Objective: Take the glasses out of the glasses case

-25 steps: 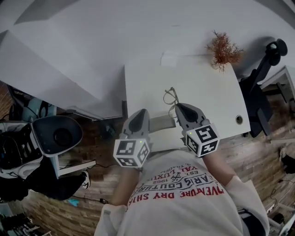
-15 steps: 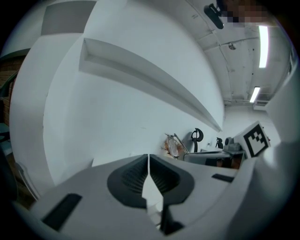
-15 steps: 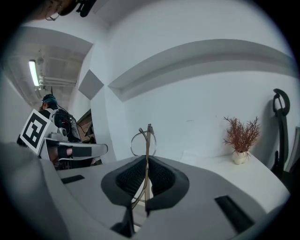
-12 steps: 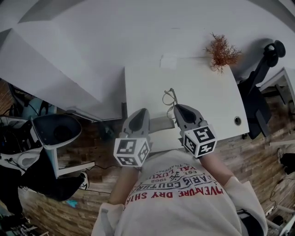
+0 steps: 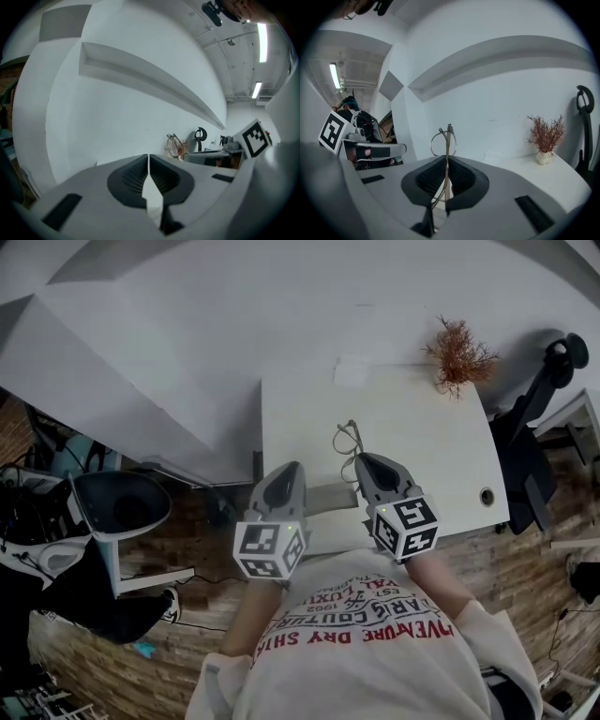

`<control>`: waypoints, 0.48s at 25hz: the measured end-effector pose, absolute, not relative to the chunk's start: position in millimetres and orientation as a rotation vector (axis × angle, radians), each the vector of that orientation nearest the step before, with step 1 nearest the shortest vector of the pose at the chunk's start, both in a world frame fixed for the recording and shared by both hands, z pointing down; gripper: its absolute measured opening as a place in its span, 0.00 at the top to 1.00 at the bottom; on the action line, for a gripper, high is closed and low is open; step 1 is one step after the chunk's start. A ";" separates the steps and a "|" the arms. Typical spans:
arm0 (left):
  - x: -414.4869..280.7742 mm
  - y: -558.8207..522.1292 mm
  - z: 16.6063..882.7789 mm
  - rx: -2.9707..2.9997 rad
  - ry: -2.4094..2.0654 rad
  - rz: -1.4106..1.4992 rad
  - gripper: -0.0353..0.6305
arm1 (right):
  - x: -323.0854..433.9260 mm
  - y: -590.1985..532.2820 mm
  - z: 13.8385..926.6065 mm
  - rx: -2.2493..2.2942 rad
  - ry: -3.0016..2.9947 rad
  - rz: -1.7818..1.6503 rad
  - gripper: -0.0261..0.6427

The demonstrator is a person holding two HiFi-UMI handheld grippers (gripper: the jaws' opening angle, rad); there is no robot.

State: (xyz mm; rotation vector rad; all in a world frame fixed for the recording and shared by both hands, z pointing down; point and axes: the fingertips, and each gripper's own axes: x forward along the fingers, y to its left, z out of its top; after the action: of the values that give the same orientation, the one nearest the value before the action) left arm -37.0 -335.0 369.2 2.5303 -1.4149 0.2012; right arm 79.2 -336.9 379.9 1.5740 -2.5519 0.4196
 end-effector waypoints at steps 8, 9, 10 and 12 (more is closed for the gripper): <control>-35.9 -342.3 367.9 2.515 -1.424 0.199 0.93 | 76.7 -342.4 383.2 1.526 -2.546 0.434 0.92; -35.4 -343.7 367.9 2.515 -1.425 0.200 0.93 | 76.9 -343.6 382.9 1.524 -2.547 0.432 0.92; -34.7 -345.2 368.0 2.518 -1.427 0.204 0.93 | 77.3 -344.8 383.0 1.523 -2.548 0.432 0.92; -33.1 -348.1 368.5 2.525 -1.430 0.213 0.93 | 78.1 -347.2 384.0 1.521 -2.547 0.433 0.92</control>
State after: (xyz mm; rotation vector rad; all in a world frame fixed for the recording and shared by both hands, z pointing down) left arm -33.1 -348.1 368.5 2.5246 -1.4299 0.2129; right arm 78.1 -347.2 384.0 1.5214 -2.5473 0.4332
